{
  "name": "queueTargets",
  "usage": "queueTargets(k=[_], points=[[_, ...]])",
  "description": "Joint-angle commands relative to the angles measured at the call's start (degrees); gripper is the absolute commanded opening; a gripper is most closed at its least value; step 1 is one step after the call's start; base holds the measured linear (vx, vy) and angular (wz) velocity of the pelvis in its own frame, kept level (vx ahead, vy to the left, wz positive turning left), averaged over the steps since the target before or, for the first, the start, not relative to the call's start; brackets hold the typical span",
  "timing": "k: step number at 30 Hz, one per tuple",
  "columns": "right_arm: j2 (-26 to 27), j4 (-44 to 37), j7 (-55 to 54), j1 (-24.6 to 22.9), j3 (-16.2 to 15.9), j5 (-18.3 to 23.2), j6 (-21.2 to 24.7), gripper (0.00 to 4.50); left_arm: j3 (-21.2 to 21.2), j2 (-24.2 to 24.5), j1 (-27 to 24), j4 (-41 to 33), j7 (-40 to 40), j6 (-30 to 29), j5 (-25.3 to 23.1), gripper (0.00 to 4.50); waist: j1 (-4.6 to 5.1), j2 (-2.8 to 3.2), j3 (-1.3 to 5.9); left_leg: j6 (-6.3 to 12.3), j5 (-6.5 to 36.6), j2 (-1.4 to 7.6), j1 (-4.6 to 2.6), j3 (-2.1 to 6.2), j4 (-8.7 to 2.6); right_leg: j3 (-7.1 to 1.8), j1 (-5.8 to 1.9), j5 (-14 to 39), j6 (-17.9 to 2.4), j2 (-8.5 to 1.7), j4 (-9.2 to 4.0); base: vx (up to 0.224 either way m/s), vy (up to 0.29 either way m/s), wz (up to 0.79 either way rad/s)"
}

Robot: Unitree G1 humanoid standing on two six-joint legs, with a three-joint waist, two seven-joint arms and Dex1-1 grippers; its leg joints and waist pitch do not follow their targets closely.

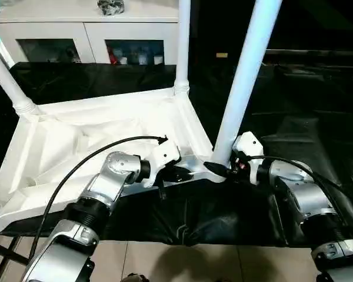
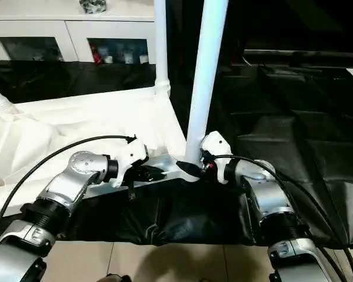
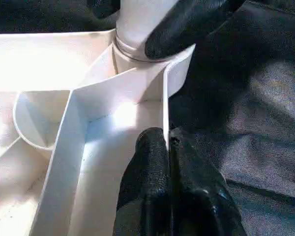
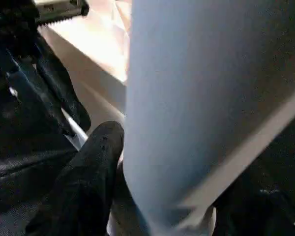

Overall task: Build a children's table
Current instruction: Rotate leg to tighten

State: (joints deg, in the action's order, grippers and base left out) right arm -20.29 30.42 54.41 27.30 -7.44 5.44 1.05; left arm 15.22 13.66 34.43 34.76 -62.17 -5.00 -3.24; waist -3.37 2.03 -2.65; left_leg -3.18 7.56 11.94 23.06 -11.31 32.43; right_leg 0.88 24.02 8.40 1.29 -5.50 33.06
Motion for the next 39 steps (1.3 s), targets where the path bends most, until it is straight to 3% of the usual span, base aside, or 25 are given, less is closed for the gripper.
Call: queueTargets(k=[1, 9, 12, 14, 17, 21, 22, 28, 29, 30, 32, 35, 37, 39], points=[[0.28, -1.9, 1.89, -0.84, -2.04, -0.15, 0.65, 2.26, 0.08, -0.57, 0.45, -2.75, -0.63, 1.06, 2.1, 0.0, 0.03, -0.75, 4.04, 2.38, 20.52, 0.45, -1.61, 0.21, -3.34, -0.04, -2.28, 18.17, -11.1, -0.94, -3.88, 0.0, 0.0, 0.0], [3.79, 0.49, -1.73, -1.25, -1.05, 0.56, 2.21, 2.04, -0.15, -2.92, 1.07, -1.46, 3.76, 0.36, 1.02, 0.0, 0.18, -0.85, 3.97, 1.88, 21.05, 0.44, -1.67, 0.22, -3.38, -0.07, -2.08, 19.47, -10.95, -1.01, -4.02, 0.0, 0.0, 0.0], [5.72, 2.52, -5.17, -0.62, -0.63, 0.02, 1.93, 1.99, -0.58, -4.43, 2.09, 0.14, 7.31, -0.07, 0.19, 0.0, 0.31, -0.84, 3.76, 1.22, 22.81, 0.38, -1.83, 0.28, -3.51, -0.05, -1.79, 22.36, -10.08, -0.95, -4.34, 0.0, 0.0, 0.0], [7.66, 4.52, -8.82, 0.18, -0.37, -0.59, 2.14, 1.98, -1.08, -5.89, 3.23, 1.73, 10.56, -0.8, -0.45, 0.0, 0.49, -0.79, 3.54, 0.34, 25.52, 0.22, -2.17, 0.42, -3.53, 0.06, -1.38, 27.14, -8.68, -1.02, -4.94, 0.0, 0.0, 0.0], [14.79, 13.14, -24.8, 4.4, 2.27, -2.61, 3.41, 1.97, -3.4, -10.67, 7.2, 7.2, 22.27, -3.18, -1.57, 0.0, 1.31, -0.87, 3.31, -1.48, 27.67, -0.24, -2.39, 0.79, -3.43, 0.52, -0.93, 33.14, -6.78, -1.07, -5.48, 0.0, 0.0, 0.0], [19.21, 19.58, -37.53, 8.39, 5.16, -2.82, 4.26, 1.97, -4.35, -13.03, 9.22, 9.87, 27.76, -3.38, -2.01, 0.0, 2.39, -0.84, 3.39, -1.14, 29.32, -0.43, -2.25, 1.31, -3.53, 1.24, -1.2, 35.96, -4.96, -1.05, -6.2, -0.013, 0.002, -0.01], [20.03, 20.59, -38.71, 9.18, 5.56, -2.52, 4.04, 1.97, -4.37, -13.34, 9.51, 10.25, 28.41, -3.19, -2.13, 0.0, 2.55, -0.58, 3.38, -0.97, 29.71, -0.42, -2.19, 1.39, -3.66, 1.35, -1.17, 35.57, -4.9, -1.11, -6.37, 0.0, 0.0, 0.0], [21.98, 23.64, -39.3, 12.04, 7.1, -2.87, 0.61, 1.97, -3.79, -13.31, 9.38, 10.43, 25.0, -0.84, -1.85, 0.0, 2.83, -0.48, 3.52, 0.02, 32.57, -0.25, -2.44, 1.47, -3.96, 2.52, -1.46, 31.51, -6.18, -1.38, -6.71, 0.0, 0.0, 0.0], [21.7, 23.46, -37.56, 12.19, 7.85, -1.85, 0.21, 2.52, -3.49, -12.74, 8.91, 9.93, 23.58, -0.11, -1.68, 0.0, 2.91, -0.43, 3.55, 0.21, 32.42, -0.24, -2.43, 1.44, -3.99, 2.47, -1.51, 30.58, -6.67, -1.42, -6.67, 0.0, 0.0, 0.0], [21.38, 23.35, -36.52, 12.28, 8.19, -1.3, 0.13, 2.66, -3.25, -12.34, 8.57, 9.59, 22.46, 0.43, -1.51, 0.0, 2.91, -0.43, 3.55, 0.21, 32.42, -0.24, -2.43, 1.44, -3.99, 2.47, -1.51, 30.58, -6.67, -1.42, -6.67, 0.0, 0.0, 0.0], [20.69, 23.4, -34.66, 12.51, 8.46, -0.75, -0.04, 2.72, -2.83, -11.66, 8.05, 9.04, 20.7, 0.99, -1.09, 0.0, 3.07, -0.82, 3.7, 0.72, 31.19, -0.04, -2.04, 1.28, -4.15, 2.17, -1.76, 27.3, -8.11, -1.54, -6.22, 0.0, 0.0, 0.0], [19.07, 22.15, -31.95, 11.97, 7.65, -1.02, -0.38, 3.1, -2.29, -10.51, 7.0, 7.72, 17.99, 1.66, -0.62, 0.0, 2.97, -0.58, 3.73, 1.14, 29.55, -0.02, -1.93, 1.1, -4.13, 1.97, -1.87, 26.04, -9.12, -1.62, -5.89, 0.0, 0.0, 0.0], [16.15, 19.67, -26.9, 10.39, 5.62, -2.14, -0.61, 3.23, -1.63, -8.56, 5.12, 5.23, 12.62, 2.51, 0.58, 0.0, 2.72, -0.74, 3.78, 1.59, 28.3, 0.0, -1.82, 0.95, -4.09, 1.91, -2.1, 25.08, -9.52, -1.69, -5.86, 0.0, 0.0, 0.0], [14.84, 17.88, -23.6, 9.31, 4.83, -2.09, -0.61, 3.34, -1.38, -7.71, 4.32, 4.0, 10.21, 2.58, 1.22, 0.0, 2.6, -0.63, 3.74, 1.96, 27.52, 0.08, -1.92, 0.72, -3.96, 1.67, -1.86, 24.8, -9.98, -1.73, -5.88, 0.0, 0.0, 0.0]])
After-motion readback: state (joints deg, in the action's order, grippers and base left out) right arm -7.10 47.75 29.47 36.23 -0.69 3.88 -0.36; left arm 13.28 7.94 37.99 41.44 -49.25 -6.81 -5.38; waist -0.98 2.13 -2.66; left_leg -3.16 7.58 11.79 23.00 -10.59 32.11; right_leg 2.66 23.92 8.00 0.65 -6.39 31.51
